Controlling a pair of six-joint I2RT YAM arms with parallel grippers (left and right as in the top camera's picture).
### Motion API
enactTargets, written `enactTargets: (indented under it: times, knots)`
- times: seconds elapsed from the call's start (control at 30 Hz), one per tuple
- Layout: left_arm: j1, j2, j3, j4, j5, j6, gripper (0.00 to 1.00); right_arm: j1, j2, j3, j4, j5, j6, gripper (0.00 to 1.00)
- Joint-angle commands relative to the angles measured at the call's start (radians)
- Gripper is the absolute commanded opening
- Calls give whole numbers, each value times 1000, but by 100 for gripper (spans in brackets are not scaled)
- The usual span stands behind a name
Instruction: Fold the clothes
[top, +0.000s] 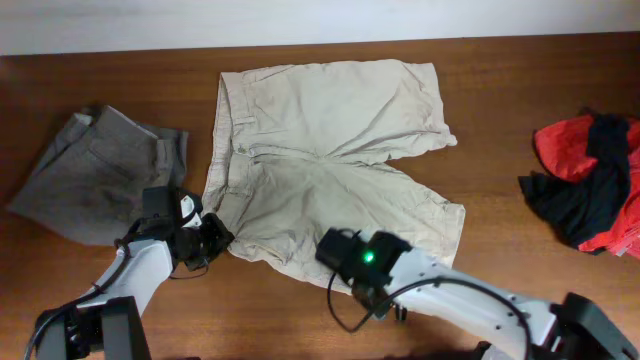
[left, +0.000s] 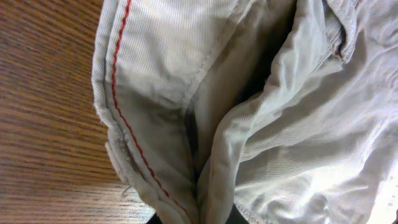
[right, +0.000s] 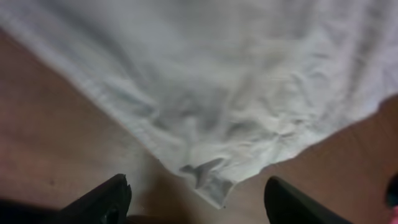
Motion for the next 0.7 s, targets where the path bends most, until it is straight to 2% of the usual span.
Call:
enactTargets:
  times: [0.0, 0.2, 0.33, 0.47, 0.57, 0.67]
  knots:
    - [-1, -21, -7, 6, 8, 33, 7, 97, 67, -10, 2, 9, -38, 76]
    - [-1, -21, -7, 6, 8, 42, 8, 143, 241, -11, 15, 30, -37, 78]
    - [-1, -21, -7, 6, 8, 44, 8, 136, 344, 3, 31, 37, -29, 70]
    - [-1, -21, -7, 6, 9, 50, 8, 137, 354, 6, 65, 44, -13, 70]
    - [-1, -21, -7, 6, 11, 54, 8, 135, 354, 5, 79, 129, 51, 70]
    - [-1, -21, -7, 6, 12, 57, 8, 129, 354, 5, 117, 154, 49, 70]
